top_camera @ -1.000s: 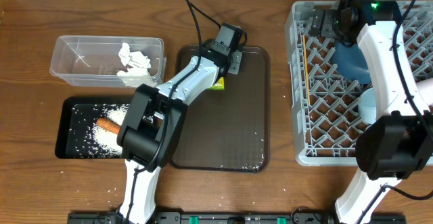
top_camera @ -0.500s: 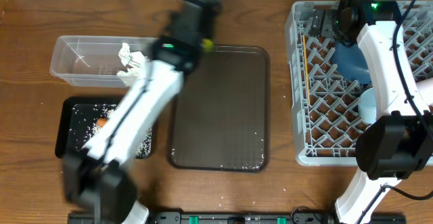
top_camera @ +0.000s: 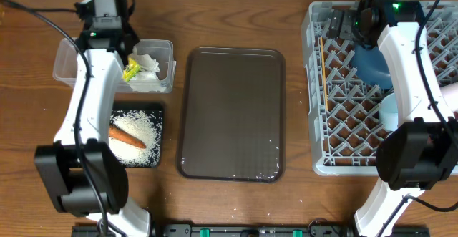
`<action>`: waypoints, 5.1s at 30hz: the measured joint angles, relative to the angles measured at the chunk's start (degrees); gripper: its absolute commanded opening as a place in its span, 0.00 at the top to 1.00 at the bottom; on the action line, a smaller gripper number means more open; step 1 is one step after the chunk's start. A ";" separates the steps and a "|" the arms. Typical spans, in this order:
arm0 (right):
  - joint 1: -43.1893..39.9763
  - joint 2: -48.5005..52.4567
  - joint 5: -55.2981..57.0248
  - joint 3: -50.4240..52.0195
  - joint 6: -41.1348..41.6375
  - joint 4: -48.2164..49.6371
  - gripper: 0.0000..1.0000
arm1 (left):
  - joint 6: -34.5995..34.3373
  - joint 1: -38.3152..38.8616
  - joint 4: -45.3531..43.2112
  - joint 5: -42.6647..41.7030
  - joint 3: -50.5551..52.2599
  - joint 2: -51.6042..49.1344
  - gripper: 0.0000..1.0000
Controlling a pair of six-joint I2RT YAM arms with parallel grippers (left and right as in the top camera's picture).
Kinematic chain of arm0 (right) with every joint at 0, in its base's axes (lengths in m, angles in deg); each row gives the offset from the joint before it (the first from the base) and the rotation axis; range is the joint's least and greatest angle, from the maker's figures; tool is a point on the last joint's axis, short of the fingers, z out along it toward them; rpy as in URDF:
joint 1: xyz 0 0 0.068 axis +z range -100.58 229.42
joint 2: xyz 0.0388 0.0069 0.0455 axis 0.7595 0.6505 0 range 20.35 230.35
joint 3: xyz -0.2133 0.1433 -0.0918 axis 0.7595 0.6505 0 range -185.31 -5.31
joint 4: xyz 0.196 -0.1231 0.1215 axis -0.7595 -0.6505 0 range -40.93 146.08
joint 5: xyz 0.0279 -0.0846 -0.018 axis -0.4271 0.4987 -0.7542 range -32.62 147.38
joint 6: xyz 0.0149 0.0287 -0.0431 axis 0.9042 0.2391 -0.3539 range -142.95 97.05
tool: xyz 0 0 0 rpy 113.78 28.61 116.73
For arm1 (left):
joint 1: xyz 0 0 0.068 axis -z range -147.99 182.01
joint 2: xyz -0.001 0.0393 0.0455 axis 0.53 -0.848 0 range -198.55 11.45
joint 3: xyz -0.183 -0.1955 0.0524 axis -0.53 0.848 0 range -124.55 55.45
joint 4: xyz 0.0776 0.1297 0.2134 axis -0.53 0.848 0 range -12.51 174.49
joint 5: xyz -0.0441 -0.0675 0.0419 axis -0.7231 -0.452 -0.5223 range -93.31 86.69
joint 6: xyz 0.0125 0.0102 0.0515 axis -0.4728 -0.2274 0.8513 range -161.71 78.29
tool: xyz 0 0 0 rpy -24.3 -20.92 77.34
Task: Sort waste into correct bins and load items into the dishwasher rack
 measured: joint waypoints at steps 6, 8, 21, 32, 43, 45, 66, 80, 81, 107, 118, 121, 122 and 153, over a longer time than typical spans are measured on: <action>0.00 0.00 0.02 0.00 0.02 0.02 0.01 | -1.18 -1.88 2.01 -3.74 0.22 -0.35 0.18; 0.00 0.00 0.00 0.00 0.02 0.02 0.01 | -1.27 -1.84 3.26 -4.28 0.22 0.79 0.18; 0.00 0.00 0.00 0.02 0.02 0.02 0.01 | -4.09 -1.75 31.71 -9.11 0.46 29.46 0.18; 0.00 0.00 0.00 0.00 0.02 0.02 0.01 | -6.21 -1.70 36.98 -14.86 22.14 54.14 0.06; 0.00 0.00 0.02 0.00 0.02 0.02 0.01 | -6.93 -1.70 43.63 -17.20 25.00 61.64 0.04; 0.00 0.00 0.00 0.02 0.02 0.02 0.01 | -6.88 -1.70 43.91 -17.25 25.03 61.59 0.04; 0.00 0.00 0.00 0.02 0.02 0.04 0.01 | 10.34 12.52 -1.62 -19.50 59.04 77.20 0.03; 0.00 0.00 0.02 0.02 0.02 0.02 0.01 | 16.96 11.61 -28.00 -19.87 84.37 95.69 0.02; 0.00 0.00 0.00 0.02 0.02 0.02 0.01 | 17.14 11.15 -28.30 -19.85 85.05 96.39 0.02; 0.00 0.00 0.02 0.02 0.02 0.02 0.01 | 26.16 5.57 -31.26 -19.85 86.73 102.33 0.02; 0.00 0.00 0.00 0.02 0.02 0.02 0.01 | 27.74 5.57 -31.26 -19.82 86.73 102.33 0.02; 0.00 -0.02 0.00 0.02 0.02 0.00 0.01 | 27.74 5.57 -31.26 -19.85 86.73 102.33 0.02; 0.00 0.00 0.00 0.02 0.02 0.02 0.01 | 27.74 5.57 -31.26 -19.85 86.73 102.33 0.02; 1.01 -1.44 0.02 0.07 0.02 -0.04 0.01 | 27.74 5.57 -31.26 -19.82 86.73 102.33 0.02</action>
